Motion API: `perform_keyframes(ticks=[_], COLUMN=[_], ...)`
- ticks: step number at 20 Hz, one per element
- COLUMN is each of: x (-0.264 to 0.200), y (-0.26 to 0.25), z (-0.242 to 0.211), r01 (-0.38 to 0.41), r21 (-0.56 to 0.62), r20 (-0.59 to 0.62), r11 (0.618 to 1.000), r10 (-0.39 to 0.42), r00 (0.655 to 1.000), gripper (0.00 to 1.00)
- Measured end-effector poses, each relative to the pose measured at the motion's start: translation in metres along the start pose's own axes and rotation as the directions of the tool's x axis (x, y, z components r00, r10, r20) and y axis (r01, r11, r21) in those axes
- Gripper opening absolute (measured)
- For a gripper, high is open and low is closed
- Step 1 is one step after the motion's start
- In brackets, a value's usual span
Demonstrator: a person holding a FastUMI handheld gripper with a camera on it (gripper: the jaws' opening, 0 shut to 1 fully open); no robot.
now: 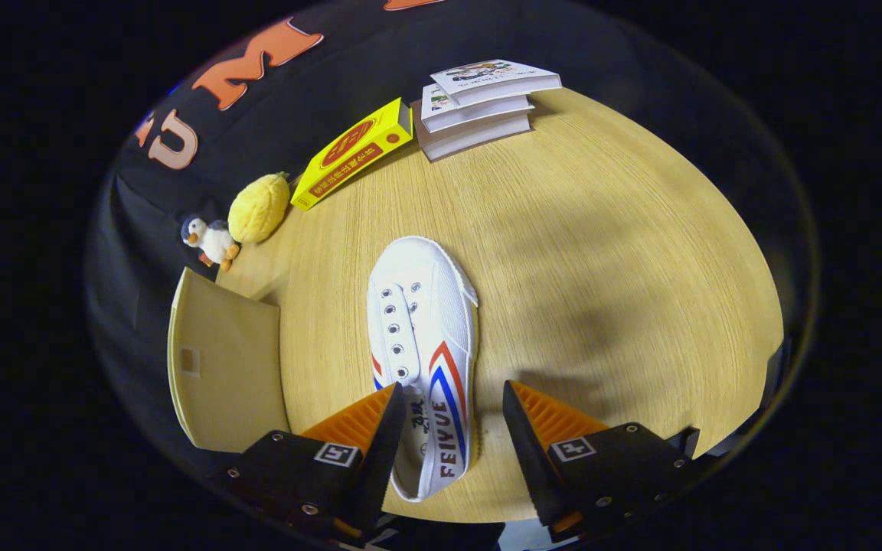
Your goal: Open the storage box then place both shoes into the box .Put the left shoe in first, then the right shoe, with the right side of both shoes facing outward in a uniform manner.
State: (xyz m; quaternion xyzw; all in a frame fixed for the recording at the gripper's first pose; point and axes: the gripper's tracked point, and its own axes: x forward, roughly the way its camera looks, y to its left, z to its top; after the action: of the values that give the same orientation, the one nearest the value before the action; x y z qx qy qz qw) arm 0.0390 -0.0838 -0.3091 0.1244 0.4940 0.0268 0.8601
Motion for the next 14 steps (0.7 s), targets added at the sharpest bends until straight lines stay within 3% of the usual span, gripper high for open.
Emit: perform_keyframes(ticks=[6,10,11,12,14], x=[0.015,0.017,0.017,0.016,0.014], y=[0.007,0.002,-0.002,-0.002,0.001], z=[-0.004,-0.002,0.0,0.003,0.003], r01=[0.045,0.112,0.137,0.141,0.122], r21=[-0.117,-0.29,-0.289,-0.263,-0.198], r20=[-0.033,-0.007,0.009,0.017,0.042], r11=[0.992,0.951,0.948,0.954,0.972], r10=[-0.049,-0.119,-0.14,-0.142,-0.116], r00=[0.998,0.993,0.99,0.99,0.992], gripper=[0.43,0.26,0.24,0.07,0.0])
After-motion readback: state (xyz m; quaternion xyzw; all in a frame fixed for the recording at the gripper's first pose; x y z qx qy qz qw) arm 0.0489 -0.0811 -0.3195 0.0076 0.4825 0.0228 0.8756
